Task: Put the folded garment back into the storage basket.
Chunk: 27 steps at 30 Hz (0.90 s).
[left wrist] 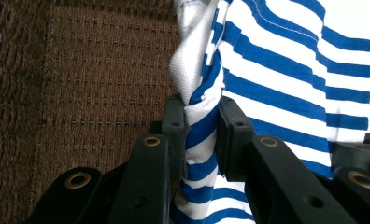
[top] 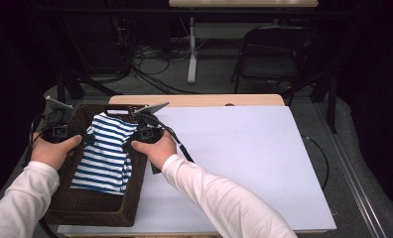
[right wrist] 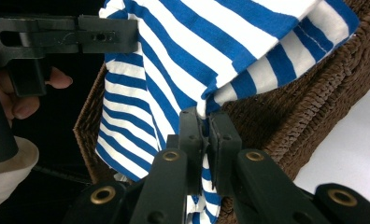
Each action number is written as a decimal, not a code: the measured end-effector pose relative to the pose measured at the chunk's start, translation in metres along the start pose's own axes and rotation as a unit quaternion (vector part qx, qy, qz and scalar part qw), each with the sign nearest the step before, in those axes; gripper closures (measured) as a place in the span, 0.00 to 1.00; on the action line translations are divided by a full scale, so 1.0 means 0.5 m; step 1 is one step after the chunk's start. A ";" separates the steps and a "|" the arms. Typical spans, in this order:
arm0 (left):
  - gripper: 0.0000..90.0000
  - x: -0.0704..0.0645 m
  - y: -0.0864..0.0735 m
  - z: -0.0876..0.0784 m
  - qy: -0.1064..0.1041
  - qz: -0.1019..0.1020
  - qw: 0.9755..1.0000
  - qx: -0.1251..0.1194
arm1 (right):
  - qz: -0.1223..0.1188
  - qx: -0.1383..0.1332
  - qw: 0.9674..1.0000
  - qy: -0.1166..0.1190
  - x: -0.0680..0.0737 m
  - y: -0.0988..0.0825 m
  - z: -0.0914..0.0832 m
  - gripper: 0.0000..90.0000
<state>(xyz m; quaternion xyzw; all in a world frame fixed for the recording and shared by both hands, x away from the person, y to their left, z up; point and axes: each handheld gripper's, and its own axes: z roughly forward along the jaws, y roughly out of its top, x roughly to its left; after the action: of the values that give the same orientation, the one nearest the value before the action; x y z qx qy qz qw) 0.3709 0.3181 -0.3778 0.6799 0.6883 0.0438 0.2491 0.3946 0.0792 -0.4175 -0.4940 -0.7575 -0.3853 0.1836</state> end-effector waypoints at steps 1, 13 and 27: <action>0.84 0.001 0.000 0.002 0.000 -0.001 1.000 0.000 | -0.003 -0.001 1.000 -0.001 -0.001 -0.001 0.002 0.95; 0.84 0.013 -0.006 0.023 0.001 -0.005 1.000 0.007 | 0.009 0.005 1.000 0.000 -0.020 -0.007 0.025 0.95; 0.84 0.013 -0.005 0.042 0.005 -0.002 1.000 0.011 | 0.010 0.001 1.000 -0.008 -0.030 -0.016 0.037 0.95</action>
<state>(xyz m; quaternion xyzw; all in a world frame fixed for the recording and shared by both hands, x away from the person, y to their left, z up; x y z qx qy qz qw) 0.3774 0.3183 -0.3991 0.6811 0.6913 0.0395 0.2379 0.3961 0.0827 -0.4422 -0.5043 -0.7544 -0.3787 0.1822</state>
